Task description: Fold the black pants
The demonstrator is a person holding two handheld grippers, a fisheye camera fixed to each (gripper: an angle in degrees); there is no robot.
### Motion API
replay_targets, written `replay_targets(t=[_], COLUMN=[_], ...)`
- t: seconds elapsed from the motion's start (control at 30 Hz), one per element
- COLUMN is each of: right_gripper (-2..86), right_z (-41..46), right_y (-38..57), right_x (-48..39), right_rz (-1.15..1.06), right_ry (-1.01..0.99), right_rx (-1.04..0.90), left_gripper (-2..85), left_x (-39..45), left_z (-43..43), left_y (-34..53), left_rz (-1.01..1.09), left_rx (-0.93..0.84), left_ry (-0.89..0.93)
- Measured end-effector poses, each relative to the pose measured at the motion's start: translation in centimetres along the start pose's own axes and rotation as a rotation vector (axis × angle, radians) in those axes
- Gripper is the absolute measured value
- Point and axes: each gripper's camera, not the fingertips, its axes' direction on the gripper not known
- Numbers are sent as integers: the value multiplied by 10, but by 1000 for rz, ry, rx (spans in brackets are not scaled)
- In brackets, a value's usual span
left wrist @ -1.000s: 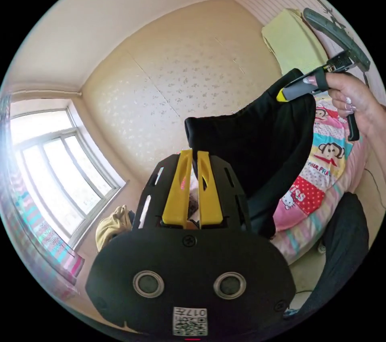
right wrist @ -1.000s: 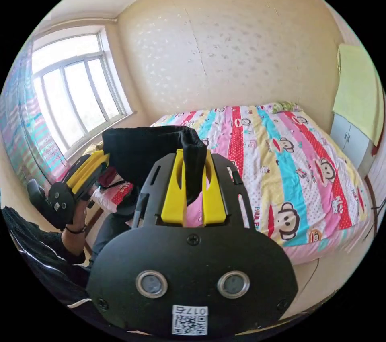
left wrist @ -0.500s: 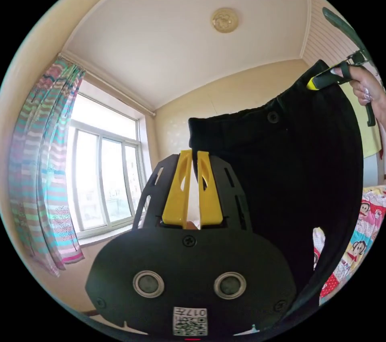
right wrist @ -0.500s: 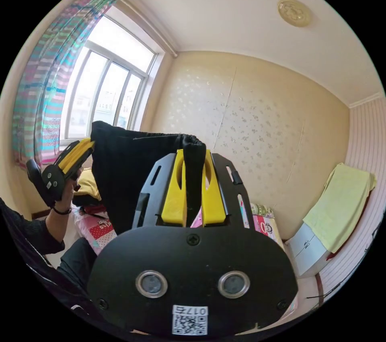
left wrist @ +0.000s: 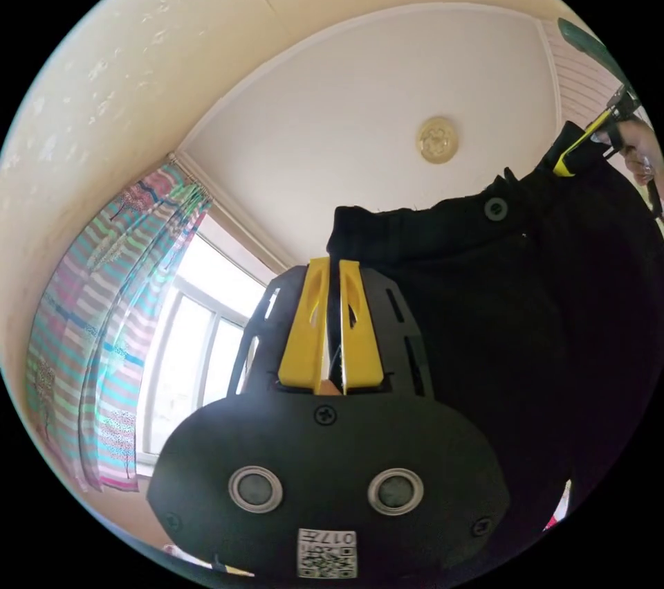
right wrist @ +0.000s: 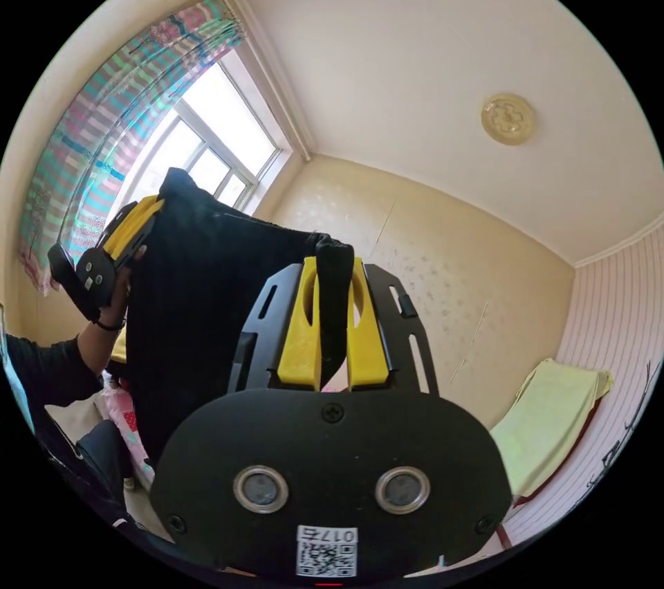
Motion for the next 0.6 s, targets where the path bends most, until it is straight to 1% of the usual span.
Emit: replay_targets(t=[0.13,0.27,0.43,0.53,0.6], right_gripper=[65,66,66,65,64], right_z=[-11,-7,25,62,106], right_y=[-37,-64,-66,-45,-14], right_x=[20,38,52,61,72], right_rz=[7,18,5,-10,-9], right_ry=[-31,-1,60,92,92], right_rx=[36,55,13,-31,-69], left_gripper=[23,33,35,36,38], left_x=[-13,-12,-6,10,27], left_z=[24,50,103,145,174], left_y=[-37,-62,-68,-46,-20], left_rz=[-11,-5,-3,10,17], left_rx=[71,119,57,-7,-44], left_ry=[-50,-109,-42,26,53])
